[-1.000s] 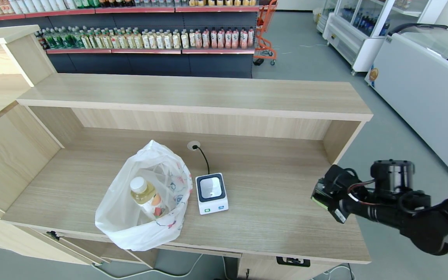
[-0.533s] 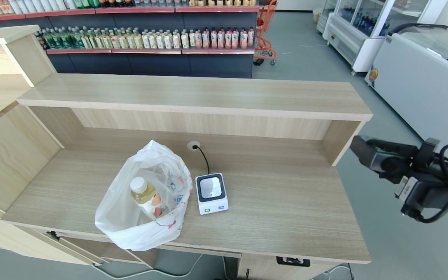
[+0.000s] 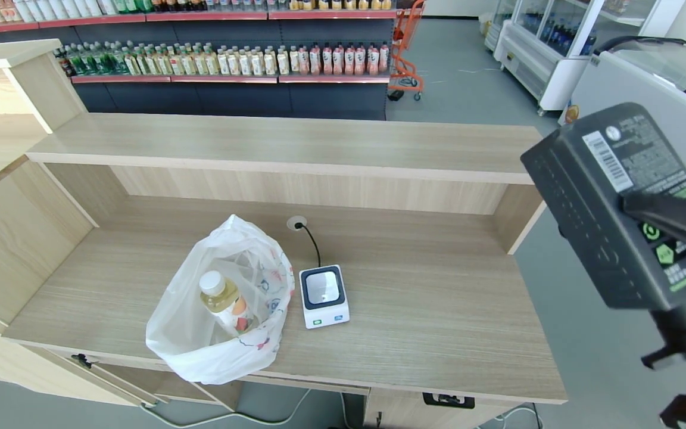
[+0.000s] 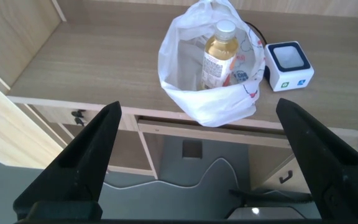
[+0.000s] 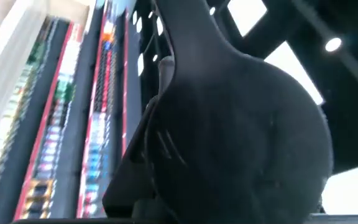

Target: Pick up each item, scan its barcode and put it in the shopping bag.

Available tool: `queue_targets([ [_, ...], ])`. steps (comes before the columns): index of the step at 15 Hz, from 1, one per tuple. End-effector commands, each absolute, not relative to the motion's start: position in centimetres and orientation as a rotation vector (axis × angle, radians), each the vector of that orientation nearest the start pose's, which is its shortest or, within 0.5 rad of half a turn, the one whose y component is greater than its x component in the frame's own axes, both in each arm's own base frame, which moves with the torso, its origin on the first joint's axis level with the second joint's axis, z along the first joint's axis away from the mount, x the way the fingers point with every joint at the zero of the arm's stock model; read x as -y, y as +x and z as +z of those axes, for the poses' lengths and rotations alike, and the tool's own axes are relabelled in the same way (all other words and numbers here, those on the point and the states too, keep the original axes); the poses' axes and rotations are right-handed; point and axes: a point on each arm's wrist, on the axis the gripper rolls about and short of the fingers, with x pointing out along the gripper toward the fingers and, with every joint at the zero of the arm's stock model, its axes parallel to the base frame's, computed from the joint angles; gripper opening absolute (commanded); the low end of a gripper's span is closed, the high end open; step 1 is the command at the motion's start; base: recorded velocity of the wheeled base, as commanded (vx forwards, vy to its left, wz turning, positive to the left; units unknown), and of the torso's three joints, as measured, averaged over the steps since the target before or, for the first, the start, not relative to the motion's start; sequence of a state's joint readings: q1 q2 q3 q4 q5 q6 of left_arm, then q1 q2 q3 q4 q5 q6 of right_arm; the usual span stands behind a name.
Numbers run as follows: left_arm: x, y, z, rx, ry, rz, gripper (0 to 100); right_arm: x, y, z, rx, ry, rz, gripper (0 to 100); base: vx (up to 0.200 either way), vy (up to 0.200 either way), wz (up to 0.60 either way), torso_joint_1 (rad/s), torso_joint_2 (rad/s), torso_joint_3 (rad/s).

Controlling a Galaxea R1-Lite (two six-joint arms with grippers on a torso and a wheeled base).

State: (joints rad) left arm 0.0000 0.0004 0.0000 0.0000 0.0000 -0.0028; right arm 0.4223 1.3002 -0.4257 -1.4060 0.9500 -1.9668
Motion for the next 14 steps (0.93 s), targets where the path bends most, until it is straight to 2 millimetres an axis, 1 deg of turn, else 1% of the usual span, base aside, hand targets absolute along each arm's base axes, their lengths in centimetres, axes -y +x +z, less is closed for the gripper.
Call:
queue_targets([
  [1, 0.0, -2.3, 7.5, 0.0, -0.003, 0.0, 100, -9.5, 12.9, 25.7, 1.863, -1.63, 0.338, 0, 0.0, 0.0, 0.0, 0.0, 0.0, 0.0],
  [3, 0.0, -2.3, 7.5, 0.0, -0.003, 0.0, 100, -9.2, 12.1, 26.1, 1.948, -1.613, 0.342, 0, 0.0, 0.0, 0.0, 0.0, 0.0, 0.0],
  [5, 0.0, -2.3, 7.6, 0.002, -0.003, 0.0, 100, -9.2, 12.1, 26.1, 1.95, -1.615, 0.34, 0, 0.0, 0.0, 0.0, 0.0, 0.0, 0.0],
  [8, 0.0, -2.3, 7.5, 0.0, -0.003, 0.0, 100, -8.9, 11.6, 26.2, 1.972, -1.615, 0.329, 0, 0.0, 0.0, 0.0, 0.0, 0.0, 0.0],
  [11, 0.0, -2.3, 7.5, 0.0, -0.005, 0.0, 100, -8.8, 11.0, 26.3, 2.032, -1.587, 0.362, 0, 0.0, 0.0, 0.0, 0.0, 0.0, 0.0],
  [14, 0.0, -2.3, 7.5, 0.0, -0.005, 0.0, 100, -9.4, 10.6, 26.0, 2.074, -1.531, 0.438, 0, 0.0, 0.0, 0.0, 0.0, 0.0, 0.0],
])
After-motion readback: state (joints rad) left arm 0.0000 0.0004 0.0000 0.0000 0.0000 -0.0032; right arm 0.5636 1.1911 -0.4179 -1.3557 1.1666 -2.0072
